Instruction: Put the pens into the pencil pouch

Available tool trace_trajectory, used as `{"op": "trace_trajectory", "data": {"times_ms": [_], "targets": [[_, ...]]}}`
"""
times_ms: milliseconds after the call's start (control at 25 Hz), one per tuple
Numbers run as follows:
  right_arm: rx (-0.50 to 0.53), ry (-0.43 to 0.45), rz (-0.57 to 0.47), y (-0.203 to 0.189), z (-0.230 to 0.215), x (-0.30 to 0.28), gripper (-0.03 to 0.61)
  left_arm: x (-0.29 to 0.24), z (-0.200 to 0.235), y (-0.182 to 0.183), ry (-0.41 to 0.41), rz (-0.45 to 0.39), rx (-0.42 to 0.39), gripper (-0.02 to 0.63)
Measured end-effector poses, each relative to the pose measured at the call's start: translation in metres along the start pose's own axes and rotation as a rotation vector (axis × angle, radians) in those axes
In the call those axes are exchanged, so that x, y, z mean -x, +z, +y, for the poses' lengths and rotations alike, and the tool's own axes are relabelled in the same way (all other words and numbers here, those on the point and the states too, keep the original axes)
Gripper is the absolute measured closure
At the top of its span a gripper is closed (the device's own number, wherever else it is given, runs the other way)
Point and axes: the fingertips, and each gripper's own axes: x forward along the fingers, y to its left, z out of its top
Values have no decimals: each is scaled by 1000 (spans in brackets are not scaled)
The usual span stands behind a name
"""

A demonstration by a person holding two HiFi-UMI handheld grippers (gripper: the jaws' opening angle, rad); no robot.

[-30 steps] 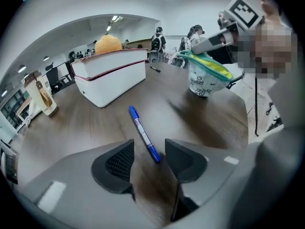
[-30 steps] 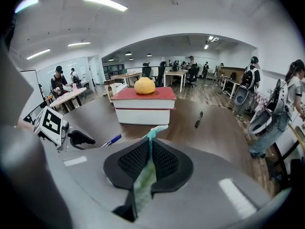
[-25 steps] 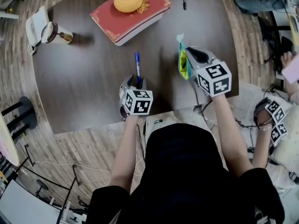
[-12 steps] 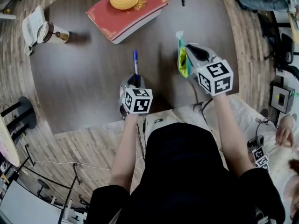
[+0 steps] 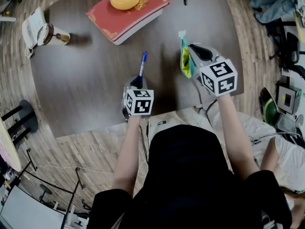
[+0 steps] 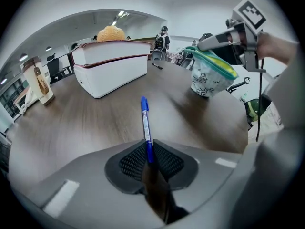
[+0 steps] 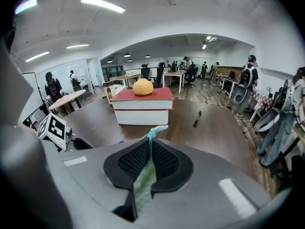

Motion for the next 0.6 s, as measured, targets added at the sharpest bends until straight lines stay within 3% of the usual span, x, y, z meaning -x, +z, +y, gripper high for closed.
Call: {"op": "trace_trajectory", "data": {"times_ms": [240, 600], "targets": [[-1, -2, -2, 0, -1, 1, 549, 4, 2, 3, -8, -21, 30, 578], [-3, -2, -13, 2, 0, 1, 549, 25, -2, 12, -8, -49, 0, 580]]}}
